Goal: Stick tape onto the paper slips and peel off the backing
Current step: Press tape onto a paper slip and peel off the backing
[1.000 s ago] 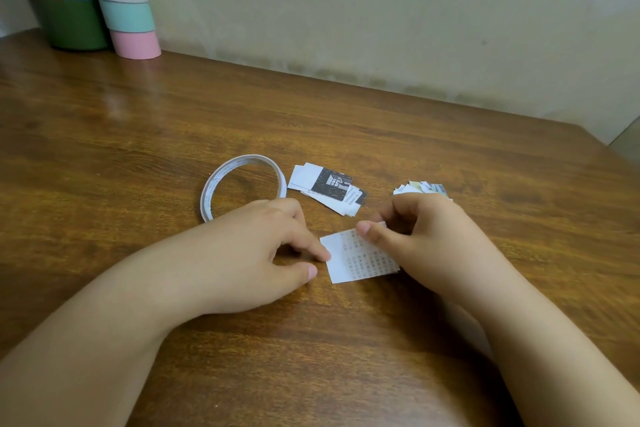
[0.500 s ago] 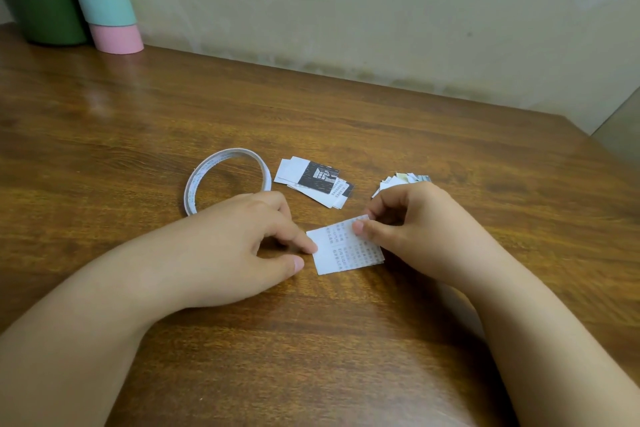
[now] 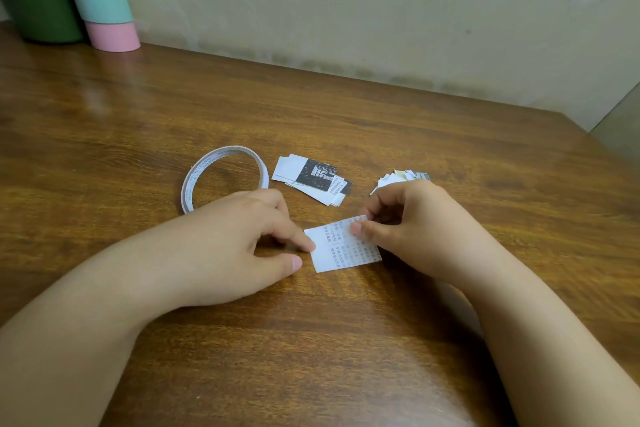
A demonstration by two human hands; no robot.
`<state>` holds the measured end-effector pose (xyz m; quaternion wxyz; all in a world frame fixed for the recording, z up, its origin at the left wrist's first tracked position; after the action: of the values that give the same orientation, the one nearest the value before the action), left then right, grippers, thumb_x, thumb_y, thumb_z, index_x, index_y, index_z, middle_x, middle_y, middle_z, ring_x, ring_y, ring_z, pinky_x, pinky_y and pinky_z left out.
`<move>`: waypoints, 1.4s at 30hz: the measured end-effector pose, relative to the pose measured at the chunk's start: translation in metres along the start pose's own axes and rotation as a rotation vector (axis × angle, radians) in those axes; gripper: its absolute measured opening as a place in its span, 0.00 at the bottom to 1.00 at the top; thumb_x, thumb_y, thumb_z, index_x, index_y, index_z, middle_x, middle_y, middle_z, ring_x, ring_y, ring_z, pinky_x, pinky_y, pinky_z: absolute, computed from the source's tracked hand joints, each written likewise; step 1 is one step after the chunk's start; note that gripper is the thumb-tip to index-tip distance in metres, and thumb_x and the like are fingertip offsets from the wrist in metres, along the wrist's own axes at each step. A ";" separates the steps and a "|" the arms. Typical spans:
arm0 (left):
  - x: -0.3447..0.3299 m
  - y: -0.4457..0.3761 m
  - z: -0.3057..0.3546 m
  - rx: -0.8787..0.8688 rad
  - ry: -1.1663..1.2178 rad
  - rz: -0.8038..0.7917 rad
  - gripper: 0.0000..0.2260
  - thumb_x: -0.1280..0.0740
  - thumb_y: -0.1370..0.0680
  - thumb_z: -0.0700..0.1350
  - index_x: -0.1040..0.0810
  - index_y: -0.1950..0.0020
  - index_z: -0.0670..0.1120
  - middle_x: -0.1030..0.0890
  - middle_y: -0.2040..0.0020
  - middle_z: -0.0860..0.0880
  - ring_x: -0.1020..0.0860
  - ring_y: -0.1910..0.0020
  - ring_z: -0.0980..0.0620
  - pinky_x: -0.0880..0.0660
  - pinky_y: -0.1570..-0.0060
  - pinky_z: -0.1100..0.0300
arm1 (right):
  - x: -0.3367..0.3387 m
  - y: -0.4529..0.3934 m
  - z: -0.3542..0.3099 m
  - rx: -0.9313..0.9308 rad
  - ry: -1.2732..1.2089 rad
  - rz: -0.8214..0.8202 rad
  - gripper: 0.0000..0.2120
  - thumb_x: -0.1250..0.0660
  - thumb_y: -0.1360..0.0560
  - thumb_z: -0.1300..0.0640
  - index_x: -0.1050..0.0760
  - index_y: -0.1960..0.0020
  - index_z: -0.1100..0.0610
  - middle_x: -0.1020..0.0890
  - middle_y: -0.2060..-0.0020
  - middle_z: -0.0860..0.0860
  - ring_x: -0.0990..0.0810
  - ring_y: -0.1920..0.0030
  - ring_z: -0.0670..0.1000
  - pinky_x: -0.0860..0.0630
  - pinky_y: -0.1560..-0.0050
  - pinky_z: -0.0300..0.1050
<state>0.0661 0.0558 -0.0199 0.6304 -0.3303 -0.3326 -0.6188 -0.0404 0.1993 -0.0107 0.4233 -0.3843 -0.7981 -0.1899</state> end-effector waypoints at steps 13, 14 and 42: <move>0.000 0.000 0.001 0.002 0.005 0.001 0.07 0.34 0.25 0.54 0.23 0.50 0.67 0.29 0.53 0.62 0.34 0.49 0.71 0.37 0.55 0.77 | -0.002 0.001 0.000 0.005 0.031 0.008 0.09 0.28 0.29 0.51 0.25 0.65 0.50 0.22 0.69 0.44 0.26 0.70 0.38 0.32 0.71 0.29; 0.000 0.000 0.001 0.000 0.005 0.001 0.08 0.34 0.25 0.54 0.22 0.50 0.67 0.29 0.53 0.61 0.34 0.49 0.71 0.37 0.55 0.77 | -0.003 0.001 -0.001 0.004 0.039 0.022 0.09 0.28 0.30 0.50 0.25 0.64 0.51 0.22 0.69 0.44 0.26 0.70 0.40 0.31 0.70 0.32; 0.021 0.000 -0.001 0.100 0.180 0.365 0.07 0.35 0.30 0.57 0.24 0.56 0.57 0.24 0.61 0.60 0.28 0.61 0.60 0.32 0.62 0.71 | 0.021 0.011 -0.013 0.013 -0.463 0.187 0.07 0.28 0.29 0.55 0.23 0.61 0.57 0.20 0.69 0.48 0.26 0.69 0.43 0.31 0.69 0.32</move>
<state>0.0667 0.0430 -0.0028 0.7747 -0.2968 -0.2399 -0.5042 -0.0318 0.2074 0.0138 0.2474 -0.4869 -0.8361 -0.0518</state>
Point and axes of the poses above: each hand's wrist, its own y-axis away from the middle knuckle, its own x-axis out of the back of the hand, z = x × y, the point moved 6 cm from there along -y, towards the middle knuckle
